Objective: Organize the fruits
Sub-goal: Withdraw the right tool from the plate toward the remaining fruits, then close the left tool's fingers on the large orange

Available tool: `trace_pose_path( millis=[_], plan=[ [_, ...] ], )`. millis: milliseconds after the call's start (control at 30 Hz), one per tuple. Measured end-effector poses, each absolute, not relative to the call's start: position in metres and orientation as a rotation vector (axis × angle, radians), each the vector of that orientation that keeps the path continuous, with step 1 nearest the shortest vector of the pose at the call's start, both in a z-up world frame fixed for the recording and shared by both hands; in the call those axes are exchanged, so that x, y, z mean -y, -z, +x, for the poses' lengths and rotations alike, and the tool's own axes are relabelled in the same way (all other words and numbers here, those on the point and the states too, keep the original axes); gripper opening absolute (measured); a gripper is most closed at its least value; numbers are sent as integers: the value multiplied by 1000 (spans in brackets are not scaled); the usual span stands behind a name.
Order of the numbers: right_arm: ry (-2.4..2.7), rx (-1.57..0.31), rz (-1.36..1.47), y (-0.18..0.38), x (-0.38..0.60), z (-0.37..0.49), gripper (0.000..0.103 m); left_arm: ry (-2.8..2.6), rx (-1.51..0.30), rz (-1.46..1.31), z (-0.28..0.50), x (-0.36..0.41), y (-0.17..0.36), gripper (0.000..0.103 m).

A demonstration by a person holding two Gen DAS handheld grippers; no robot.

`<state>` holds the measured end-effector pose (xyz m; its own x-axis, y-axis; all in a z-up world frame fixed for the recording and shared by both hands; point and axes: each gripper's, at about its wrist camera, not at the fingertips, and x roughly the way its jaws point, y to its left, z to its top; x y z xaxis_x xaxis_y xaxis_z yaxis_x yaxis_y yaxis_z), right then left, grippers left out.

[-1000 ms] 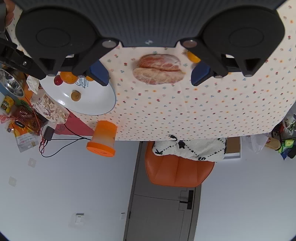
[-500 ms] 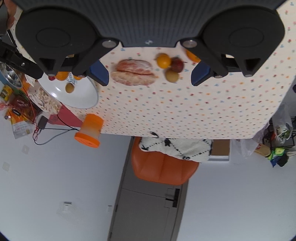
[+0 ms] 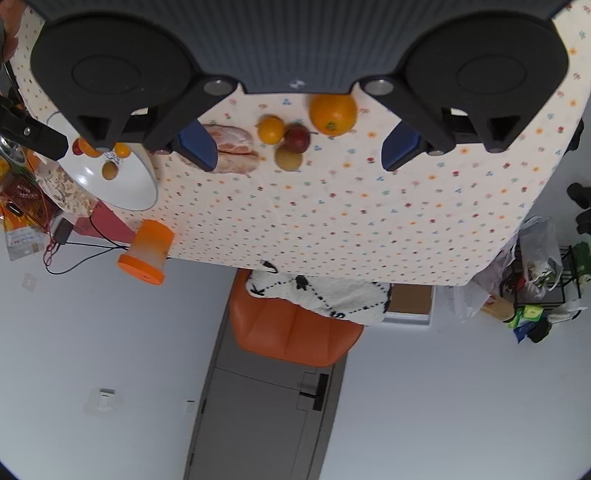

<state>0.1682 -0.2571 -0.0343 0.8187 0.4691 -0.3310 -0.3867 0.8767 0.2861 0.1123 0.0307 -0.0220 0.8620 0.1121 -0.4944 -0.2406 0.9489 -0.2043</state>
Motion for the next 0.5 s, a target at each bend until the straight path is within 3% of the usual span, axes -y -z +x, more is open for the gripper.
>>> trace_pose_path(
  millis=[500],
  plan=[
    [-511, -464, 159, 42, 226, 172, 103, -211, -545, -302, 111, -54, 48, 94]
  ],
)
